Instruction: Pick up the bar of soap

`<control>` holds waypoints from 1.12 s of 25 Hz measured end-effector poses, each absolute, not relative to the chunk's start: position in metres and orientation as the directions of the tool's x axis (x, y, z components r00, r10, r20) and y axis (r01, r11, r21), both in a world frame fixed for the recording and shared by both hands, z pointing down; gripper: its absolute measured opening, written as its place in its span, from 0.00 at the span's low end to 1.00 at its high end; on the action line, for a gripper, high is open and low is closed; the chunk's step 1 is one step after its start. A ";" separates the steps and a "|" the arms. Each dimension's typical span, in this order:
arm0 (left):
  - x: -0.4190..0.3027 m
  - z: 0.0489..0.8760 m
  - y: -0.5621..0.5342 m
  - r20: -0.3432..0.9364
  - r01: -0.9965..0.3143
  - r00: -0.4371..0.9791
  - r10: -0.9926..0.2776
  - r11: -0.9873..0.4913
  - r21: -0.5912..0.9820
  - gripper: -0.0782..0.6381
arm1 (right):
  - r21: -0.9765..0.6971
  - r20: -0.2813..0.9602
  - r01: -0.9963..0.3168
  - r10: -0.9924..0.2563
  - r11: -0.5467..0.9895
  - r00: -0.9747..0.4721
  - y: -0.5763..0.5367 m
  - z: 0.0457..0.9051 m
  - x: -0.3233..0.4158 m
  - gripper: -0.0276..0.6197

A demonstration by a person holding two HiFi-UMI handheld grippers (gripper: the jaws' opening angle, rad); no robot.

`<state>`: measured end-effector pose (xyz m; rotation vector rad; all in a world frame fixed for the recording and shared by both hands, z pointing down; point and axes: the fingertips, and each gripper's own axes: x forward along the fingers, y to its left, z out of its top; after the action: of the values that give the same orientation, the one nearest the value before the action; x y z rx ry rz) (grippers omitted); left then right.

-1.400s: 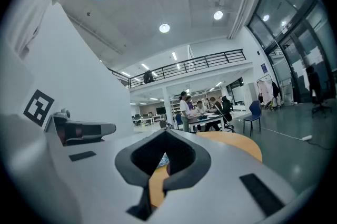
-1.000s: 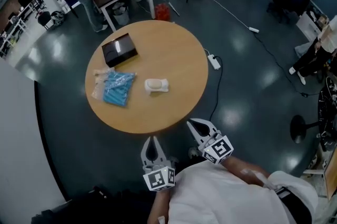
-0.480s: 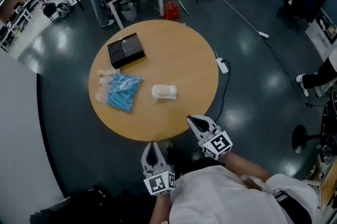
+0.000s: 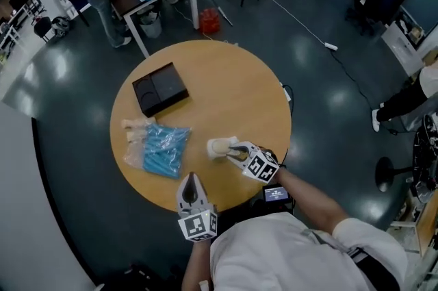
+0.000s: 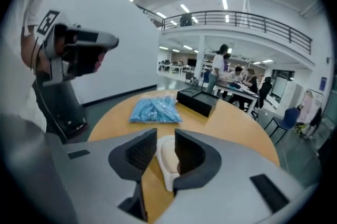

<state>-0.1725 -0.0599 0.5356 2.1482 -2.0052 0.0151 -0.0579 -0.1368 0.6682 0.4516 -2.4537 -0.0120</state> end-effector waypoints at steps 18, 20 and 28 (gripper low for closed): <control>-0.178 0.560 -0.100 0.208 -0.978 0.061 -0.976 -0.016 0.209 0.12 | 0.085 0.918 0.274 0.032 0.958 -0.396 -0.170 0.806 -0.092 0.43; -0.180 0.559 -0.099 0.211 -0.978 0.046 -0.976 -0.001 0.209 0.12 | 0.069 0.917 0.278 0.049 0.958 -0.395 -0.171 0.807 -0.093 0.44; -0.182 0.556 -0.096 0.204 -0.978 0.024 -0.979 0.019 0.207 0.12 | 0.118 0.870 0.190 -0.009 0.975 -0.494 -0.174 0.788 -0.096 0.44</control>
<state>-0.1823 -0.0964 0.5564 2.0160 -2.0100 -0.0033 -0.0963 -0.1737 0.7881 -0.1270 -2.0756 -0.2406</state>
